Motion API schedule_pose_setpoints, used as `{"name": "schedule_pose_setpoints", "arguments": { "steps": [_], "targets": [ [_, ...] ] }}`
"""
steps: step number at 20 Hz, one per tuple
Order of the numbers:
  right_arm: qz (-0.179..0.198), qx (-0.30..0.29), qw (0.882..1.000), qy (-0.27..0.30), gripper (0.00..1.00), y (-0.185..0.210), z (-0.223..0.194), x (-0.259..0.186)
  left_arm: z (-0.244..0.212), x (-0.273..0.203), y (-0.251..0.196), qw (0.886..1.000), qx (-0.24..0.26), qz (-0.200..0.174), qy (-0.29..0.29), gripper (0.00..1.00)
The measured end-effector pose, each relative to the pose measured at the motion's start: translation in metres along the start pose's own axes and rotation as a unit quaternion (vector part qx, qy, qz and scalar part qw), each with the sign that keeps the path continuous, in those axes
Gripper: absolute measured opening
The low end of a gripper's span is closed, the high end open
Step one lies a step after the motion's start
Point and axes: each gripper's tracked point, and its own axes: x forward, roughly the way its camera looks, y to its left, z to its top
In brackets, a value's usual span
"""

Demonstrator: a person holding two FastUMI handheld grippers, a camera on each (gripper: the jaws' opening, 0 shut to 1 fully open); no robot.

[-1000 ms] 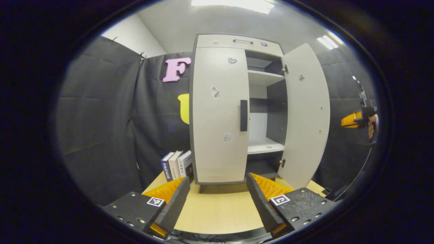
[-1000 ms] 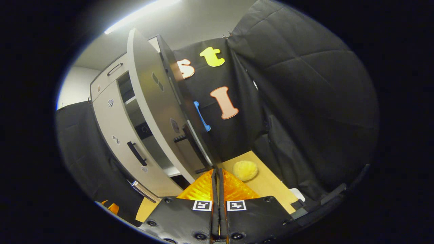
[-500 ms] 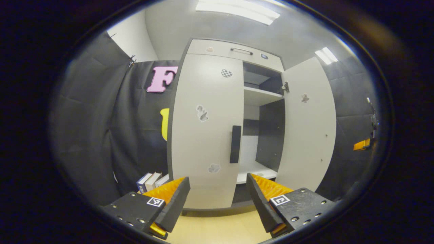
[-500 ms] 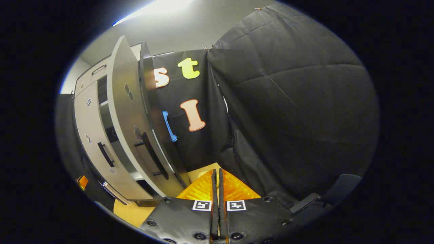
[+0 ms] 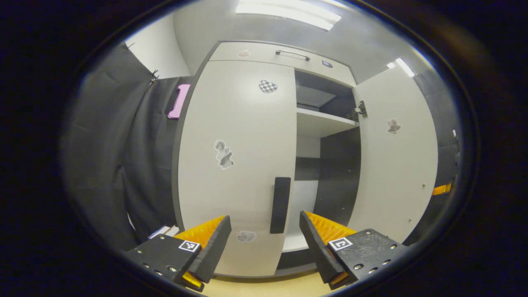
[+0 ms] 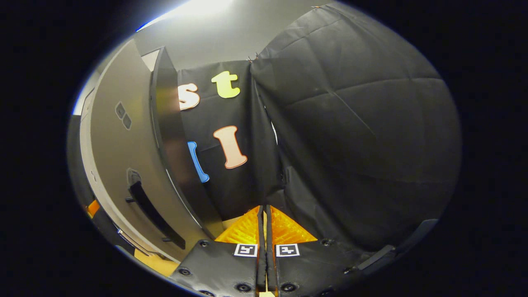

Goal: Open the right door of the double-door shoe cabinet with the right hand, and open the left door with the left hand.

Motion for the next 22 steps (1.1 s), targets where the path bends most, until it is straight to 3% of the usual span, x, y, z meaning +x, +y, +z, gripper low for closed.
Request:
{"name": "schedule_pose_setpoints", "arguments": {
  "steps": [7,8,9,10,19,20,22],
  "targets": [
    [-0.007,-0.022,1.000,0.001,0.00,-0.011,0.001,0.050,-0.006,0.058,-0.016,1.000,0.008,0.015,0.019,0.98],
    [-0.005,-0.021,1.000,-0.001,0.07,-0.010,0.004,0.056,-0.006,0.064,-0.017,1.000,0.011,0.016,0.020,0.97],
    [-0.003,-0.018,1.000,-0.002,0.07,-0.009,0.006,0.063,-0.005,0.070,-0.020,1.000,0.014,0.018,0.020,0.97],
    [0.001,-0.014,1.000,-0.001,0.02,-0.007,0.006,0.070,-0.006,0.074,-0.021,0.999,0.016,0.021,0.019,0.97],
    [0.000,-0.021,1.000,0.008,0.00,-0.006,0.003,0.120,-0.008,0.099,-0.020,0.997,0.026,0.063,0.028,0.98],
    [0.011,-0.016,1.000,0.009,0.19,-0.001,0.003,0.125,-0.010,0.100,-0.019,0.997,0.027,0.067,0.031,0.97],
    [0.019,-0.011,1.000,0.015,0.44,-0.002,0.000,0.135,-0.012,0.104,-0.021,0.996,0.029,0.072,0.034,0.98]
  ]
}}
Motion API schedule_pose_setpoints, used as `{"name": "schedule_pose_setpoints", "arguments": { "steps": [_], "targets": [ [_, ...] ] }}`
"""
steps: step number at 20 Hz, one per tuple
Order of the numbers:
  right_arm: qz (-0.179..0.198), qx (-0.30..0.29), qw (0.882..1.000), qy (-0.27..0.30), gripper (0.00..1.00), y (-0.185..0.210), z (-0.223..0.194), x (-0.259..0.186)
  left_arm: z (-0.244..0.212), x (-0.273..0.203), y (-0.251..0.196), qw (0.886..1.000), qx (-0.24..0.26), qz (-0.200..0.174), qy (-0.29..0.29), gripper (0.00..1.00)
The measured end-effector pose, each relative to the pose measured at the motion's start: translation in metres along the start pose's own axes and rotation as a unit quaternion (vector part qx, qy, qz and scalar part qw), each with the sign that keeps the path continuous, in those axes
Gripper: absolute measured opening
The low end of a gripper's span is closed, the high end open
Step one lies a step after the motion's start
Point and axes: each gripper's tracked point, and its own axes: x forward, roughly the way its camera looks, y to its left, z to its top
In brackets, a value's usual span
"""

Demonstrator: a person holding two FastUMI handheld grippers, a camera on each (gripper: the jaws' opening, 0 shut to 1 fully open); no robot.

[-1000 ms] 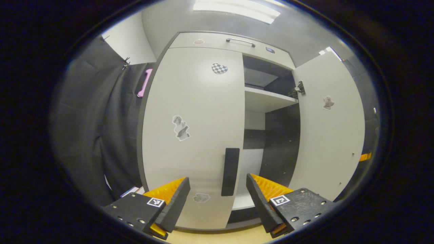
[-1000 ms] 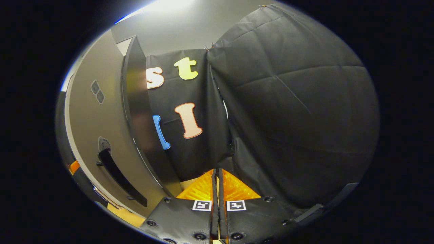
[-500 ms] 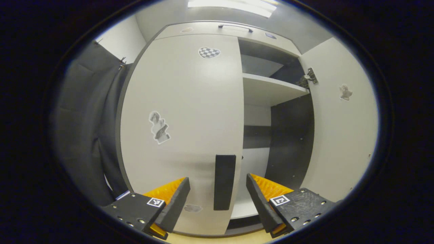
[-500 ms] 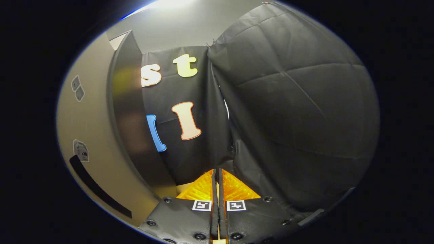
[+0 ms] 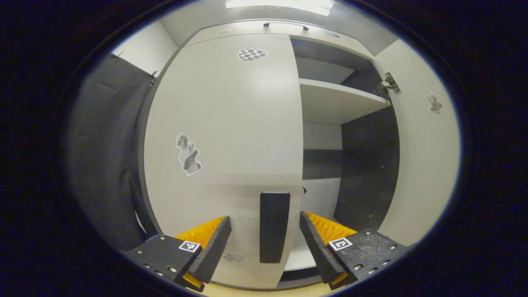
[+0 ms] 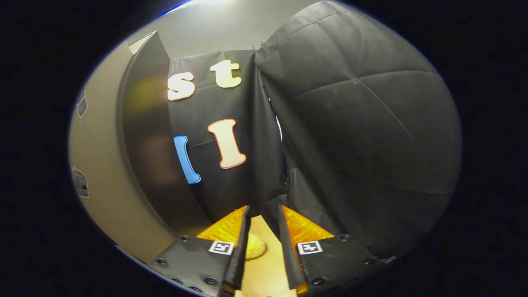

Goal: Open the right door of the double-door shoe cabinet with the right hand, and open the left door with the left hand.

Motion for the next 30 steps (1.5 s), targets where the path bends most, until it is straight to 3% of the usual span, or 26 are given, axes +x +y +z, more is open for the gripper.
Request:
{"name": "schedule_pose_setpoints", "arguments": {
  "steps": [1,2,3,4,5,7,8,10,13,15,18,20,21,22,25,26,28,29,30],
  "targets": [
    [0.006,0.001,1.000,0.002,0.56,0.001,0.000,0.006,0.000,0.001,0.003,1.000,0.002,0.012,-0.001,0.95],
    [0.002,-0.002,1.000,0.003,0.68,-0.002,-0.002,0.012,0.000,0.002,0.001,1.000,0.004,0.012,0.000,0.73],
    [0.003,-0.006,1.000,0.006,0.81,-0.002,-0.003,0.018,-0.001,0.004,-0.001,1.000,0.006,0.011,0.004,0.60],
    [0.003,-0.010,1.000,0.008,0.93,-0.001,-0.003,0.022,-0.003,0.005,-0.004,1.000,0.006,0.007,0.006,0.60],
    [0.005,-0.014,1.000,0.010,0.92,0.000,-0.003,0.026,-0.002,0.007,-0.002,1.000,0.006,0.016,0.006,0.66],
    [0.007,-0.020,1.000,0.011,0.92,-0.001,-0.004,0.031,-0.008,0.009,-0.009,1.000,-0.003,0.006,0.015,0.56],
    [0.010,-0.022,1.000,0.012,0.92,0.001,-0.006,0.033,-0.012,0.007,-0.004,1.000,-0.003,0.022,0.018,0.56],
    [0.017,-0.024,0.999,0.016,0.92,0.005,-0.007,0.033,-0.010,0.008,-0.005,1.000,-0.009,0.025,0.013,0.31],
    [0.018,-0.027,0.999,0.009,0.92,0.006,-0.007,0.030,-0.013,0.008,-0.005,0.999,0.005,0.028,0.017,0.27],
    [0.032,-0.030,0.999,0.010,1.00,0.014,-0.007,0.032,-0.014,0.007,-0.005,0.999,0.002,0.028,0.020,0.24],
    [0.040,-0.040,0.998,0.012,0.92,0.021,-0.011,0.029,-0.015,0.006,-0.004,0.999,0.004,0.027,0.018,0.07],
    [0.045,-0.044,0.998,0.013,0.92,0.031,-0.015,0.025,-0.016,0.005,-0.004,1.000,-0.007,0.021,0.015,0.06],
    [0.047,-0.047,0.998,0.014,0.98,0.034,-0.014,0.021,-0.015,0.003,-0.004,1.000,-0.010,0.017,0.013,0.06],
    [0.046,-0.049,0.998,0.011,0.92,0.036,-0.013,0.017,-0.016,0.002,-0.004,1.000,-0.014,0.014,0.014,0.06],
    [0.040,-0.050,0.998,-0.005,0.92,0.041,-0.008,-0.004,-0.017,-0.001,-0.002,1.000,-0.013,0.001,0.014,0.06],
    [0.040,-0.054,0.998,-0.002,0.98,0.044,-0.011,-0.011,-0.018,-0.004,-0.001,1.000,-0.015,-0.007,0.016,0.06],
    [0.022,-0.073,0.997,-0.003,0.97,0.036,-0.009,-0.028,-0.019,-0.007,0.001,0.999,-0.022,-0.026,0.021,0.06],
    [0.007,-0.082,0.997,-0.007,0.92,0.029,-0.007,-0.038,-0.019,-0.010,0.003,0.999,-0.024,-0.036,0.023,0.06],
    [-0.006,-0.086,0.996,-0.010,0.96,0.026,-0.005,-0.047,-0.019,-0.011,0.004,0.999,-0.024,-0.040,0.023,0.06]
  ]
}}
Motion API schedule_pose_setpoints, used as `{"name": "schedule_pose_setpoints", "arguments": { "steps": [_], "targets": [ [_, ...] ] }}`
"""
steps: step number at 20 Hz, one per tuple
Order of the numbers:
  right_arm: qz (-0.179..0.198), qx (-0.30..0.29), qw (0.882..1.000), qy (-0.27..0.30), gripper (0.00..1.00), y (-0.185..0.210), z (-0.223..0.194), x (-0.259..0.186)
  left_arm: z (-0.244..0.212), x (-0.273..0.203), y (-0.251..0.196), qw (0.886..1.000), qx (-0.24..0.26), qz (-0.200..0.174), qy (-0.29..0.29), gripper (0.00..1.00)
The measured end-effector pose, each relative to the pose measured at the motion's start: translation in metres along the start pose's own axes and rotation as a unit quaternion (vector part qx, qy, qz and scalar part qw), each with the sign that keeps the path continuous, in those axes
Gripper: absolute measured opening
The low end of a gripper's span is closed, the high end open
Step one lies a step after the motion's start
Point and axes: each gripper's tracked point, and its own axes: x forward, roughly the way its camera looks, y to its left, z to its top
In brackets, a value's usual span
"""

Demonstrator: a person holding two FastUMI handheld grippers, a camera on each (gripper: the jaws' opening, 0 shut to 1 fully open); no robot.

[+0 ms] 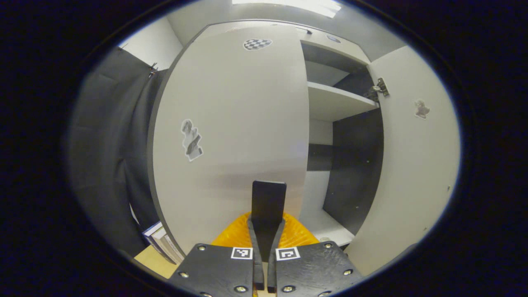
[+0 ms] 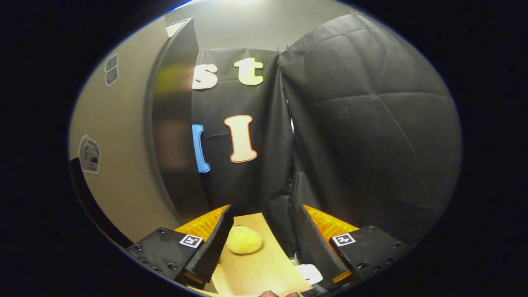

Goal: Open the right door of the double-door shoe cabinet with the right hand, and open the left door with the left hand.

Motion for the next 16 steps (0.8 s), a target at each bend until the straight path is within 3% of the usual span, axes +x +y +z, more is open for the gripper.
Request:
{"name": "schedule_pose_setpoints", "arguments": {
  "steps": [1,2,4,9,16],
  "targets": [
    [-0.008,0.002,1.000,-0.001,1.00,-0.001,0.000,-0.010,0.000,-0.002,0.002,1.000,0.002,-0.005,-0.002,0.06],
    [-0.014,0.008,1.000,-0.003,0.92,0.000,0.000,-0.020,-0.001,-0.003,0.003,1.000,0.003,-0.008,-0.004,0.06],
    [-0.021,0.022,1.000,-0.007,0.97,0.006,0.000,-0.040,0.000,-0.006,0.005,1.000,0.001,-0.015,-0.002,0.06],
    [-0.044,0.041,0.998,-0.017,0.95,0.014,-0.008,-0.089,0.001,-0.019,0.010,0.999,-0.005,-0.041,-0.014,0.06],
    [-0.041,0.045,0.998,-0.032,0.98,0.046,-0.020,-0.137,0.005,-0.036,0.021,0.998,-0.003,-0.062,-0.029,0.06]
  ]
}}
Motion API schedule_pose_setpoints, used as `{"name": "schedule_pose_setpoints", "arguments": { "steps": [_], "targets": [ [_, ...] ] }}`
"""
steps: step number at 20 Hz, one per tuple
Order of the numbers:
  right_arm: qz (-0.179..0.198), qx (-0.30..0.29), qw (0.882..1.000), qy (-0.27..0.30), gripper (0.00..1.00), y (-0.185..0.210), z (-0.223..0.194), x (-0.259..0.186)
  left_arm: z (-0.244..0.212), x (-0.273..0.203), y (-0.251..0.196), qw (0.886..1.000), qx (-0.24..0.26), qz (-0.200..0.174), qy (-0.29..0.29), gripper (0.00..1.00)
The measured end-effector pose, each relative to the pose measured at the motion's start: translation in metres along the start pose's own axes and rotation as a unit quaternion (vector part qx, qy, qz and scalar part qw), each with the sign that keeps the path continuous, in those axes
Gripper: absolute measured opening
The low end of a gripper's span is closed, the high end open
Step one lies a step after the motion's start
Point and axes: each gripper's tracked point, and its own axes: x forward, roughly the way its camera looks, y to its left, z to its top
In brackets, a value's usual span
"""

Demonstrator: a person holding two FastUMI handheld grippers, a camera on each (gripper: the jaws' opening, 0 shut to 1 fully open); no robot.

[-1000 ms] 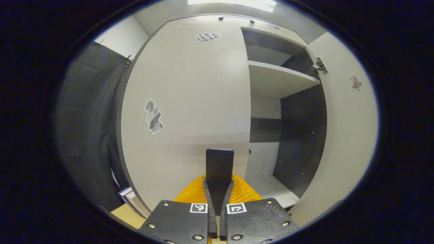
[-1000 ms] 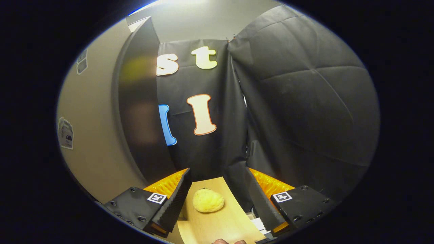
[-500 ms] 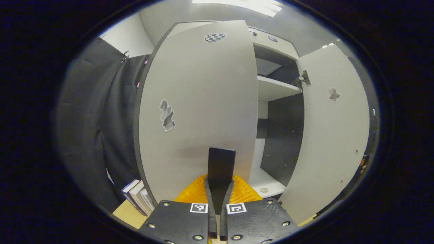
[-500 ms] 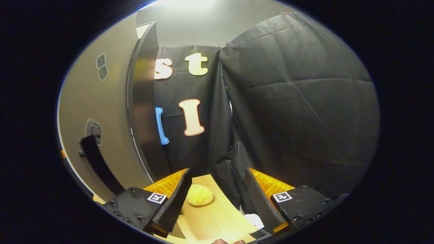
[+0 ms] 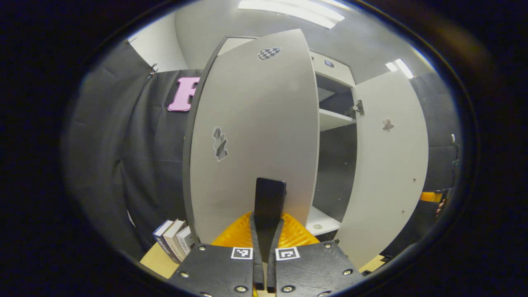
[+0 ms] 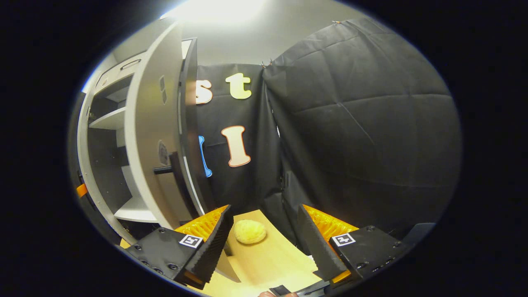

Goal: Open the right door of the double-door shoe cabinet with the right hand, and open the left door with the left hand.

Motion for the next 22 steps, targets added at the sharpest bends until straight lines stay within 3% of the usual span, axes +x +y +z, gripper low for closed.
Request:
{"name": "schedule_pose_setpoints", "arguments": {
  "steps": [7,22],
  "targets": [
    [0.003,-0.001,1.000,0.003,0.98,0.021,-0.006,-0.024,0.002,-0.010,0.010,0.999,-0.030,0.004,-0.010,0.05],
    [0.012,0.006,1.000,0.000,0.98,0.053,-0.010,-0.035,0.006,-0.021,0.032,0.999,-0.032,0.026,-0.022,0.05]
  ]
}}
